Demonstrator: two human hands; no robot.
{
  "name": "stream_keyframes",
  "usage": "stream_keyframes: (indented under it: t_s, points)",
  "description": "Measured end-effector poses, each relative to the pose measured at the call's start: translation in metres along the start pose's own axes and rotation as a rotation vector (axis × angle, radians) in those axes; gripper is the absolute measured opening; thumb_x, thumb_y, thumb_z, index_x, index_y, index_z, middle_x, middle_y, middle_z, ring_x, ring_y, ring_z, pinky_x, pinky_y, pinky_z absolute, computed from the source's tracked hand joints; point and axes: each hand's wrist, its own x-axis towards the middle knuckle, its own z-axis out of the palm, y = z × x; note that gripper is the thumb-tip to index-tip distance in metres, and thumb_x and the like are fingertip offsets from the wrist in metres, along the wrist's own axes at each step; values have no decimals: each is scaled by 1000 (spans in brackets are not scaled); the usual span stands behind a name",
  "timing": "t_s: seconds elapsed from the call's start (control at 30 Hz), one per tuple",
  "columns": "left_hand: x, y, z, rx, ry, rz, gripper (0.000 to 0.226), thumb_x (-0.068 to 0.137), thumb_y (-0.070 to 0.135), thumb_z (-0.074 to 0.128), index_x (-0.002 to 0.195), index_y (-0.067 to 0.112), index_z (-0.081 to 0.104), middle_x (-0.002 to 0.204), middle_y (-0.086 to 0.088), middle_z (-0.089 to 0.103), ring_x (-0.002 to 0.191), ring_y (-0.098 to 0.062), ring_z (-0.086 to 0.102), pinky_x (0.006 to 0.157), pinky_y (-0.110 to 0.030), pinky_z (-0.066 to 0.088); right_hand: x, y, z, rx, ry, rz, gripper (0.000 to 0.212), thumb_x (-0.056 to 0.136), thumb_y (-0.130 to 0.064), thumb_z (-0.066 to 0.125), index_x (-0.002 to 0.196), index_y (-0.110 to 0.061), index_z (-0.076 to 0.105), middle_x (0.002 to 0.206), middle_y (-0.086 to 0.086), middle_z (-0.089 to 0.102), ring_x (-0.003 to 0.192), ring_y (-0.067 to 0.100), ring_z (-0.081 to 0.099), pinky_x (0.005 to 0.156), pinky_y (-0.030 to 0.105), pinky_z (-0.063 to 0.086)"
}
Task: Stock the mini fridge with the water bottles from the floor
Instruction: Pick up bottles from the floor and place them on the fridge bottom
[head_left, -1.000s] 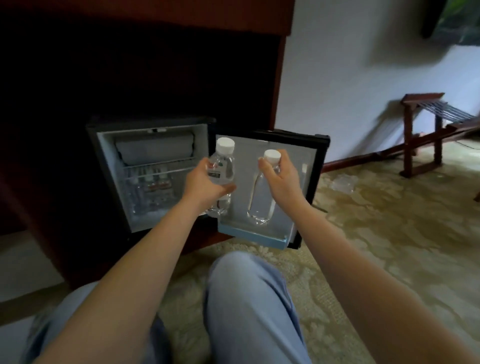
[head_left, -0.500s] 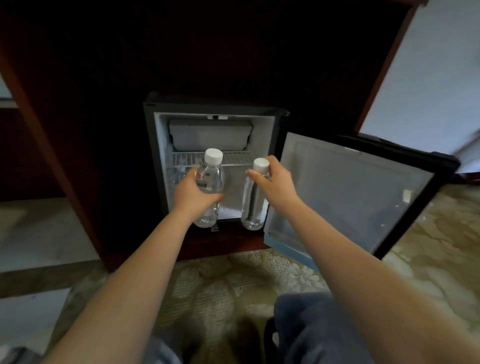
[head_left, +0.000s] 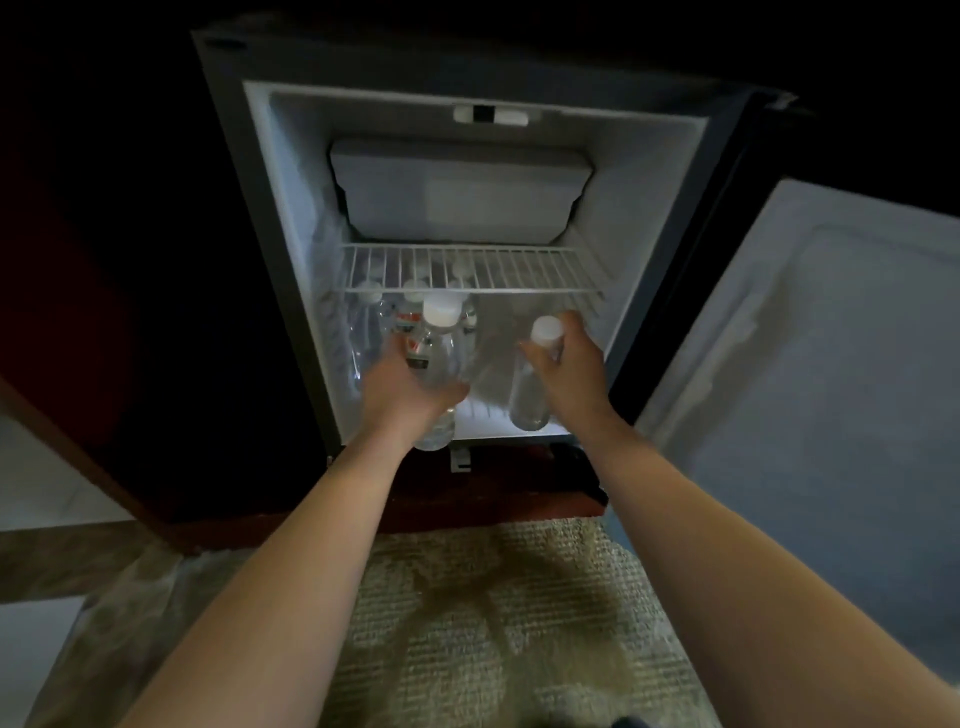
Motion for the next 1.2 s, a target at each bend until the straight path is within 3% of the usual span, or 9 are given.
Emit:
stream_keyframes:
  t_s: [0.13,0.23,0.47,0.57,0.7,0.87,0.97,1.03,1.2]
  points:
    - [28,-25,18,-18,8,33,79,65,21,84,134,17,44,127,-1,59,118,-19,55,87,-24,40,35,25,32,-26,-1,-29,33,88,-21,67,113,-5,52,90,-4,53,81,11,49,58,6,36]
    - [42,-47,25,13,8,38,74,67,21,83,131,16,46,124,-1,60,116,-19,56,86,-24,40,56,40,53,-33,-21,-45,32,90,-20,64,114,-3,52,92,-1,56,83,13,51,58,12,35]
    - [67,-74,32,-9,57,55,67,68,21,82,125,18,48,115,7,60,102,-9,54,80,-22,39,94,60,80,21,50,19,33,91,-29,60,117,-12,50,103,2,64,99,25,63,82,39,53]
    - [67,-77,35,8,63,48,65,68,21,82,123,17,48,113,5,60,99,-10,54,72,-16,40,94,67,79,44,61,11,39,90,-31,61,124,-15,49,111,2,65,103,22,61,79,31,48]
    - [65,-77,43,8,70,44,62,67,21,83,119,16,50,110,5,61,99,-10,55,80,-23,40,91,80,77,86,52,40,46,91,-30,61,132,-18,45,121,-3,61,110,18,58,77,20,39]
    - [61,-77,49,14,53,28,66,65,20,84,122,16,51,114,3,63,105,-14,57,81,-22,39,77,95,90,117,60,104,81,80,-35,73,147,-28,27,147,0,40,132,20,42,103,38,43]
    - [60,-76,48,16,27,23,66,66,20,83,123,16,50,107,8,58,101,-8,53,81,-21,39,57,110,103,-91,111,159,94,74,-42,77,148,-17,24,145,9,36,130,30,39,102,40,38]
    - [60,-78,48,20,18,28,66,67,21,83,123,15,49,106,9,56,98,-6,50,81,-21,38,53,116,110,-205,163,166,89,73,-44,77,142,-12,32,137,12,42,123,33,43,94,37,39]
    - [63,-85,49,33,24,36,69,65,20,84,124,15,48,108,8,55,100,-8,51,81,-23,39,78,132,110,-144,130,144,57,74,-34,78,117,-12,46,120,6,53,107,27,54,77,30,44]
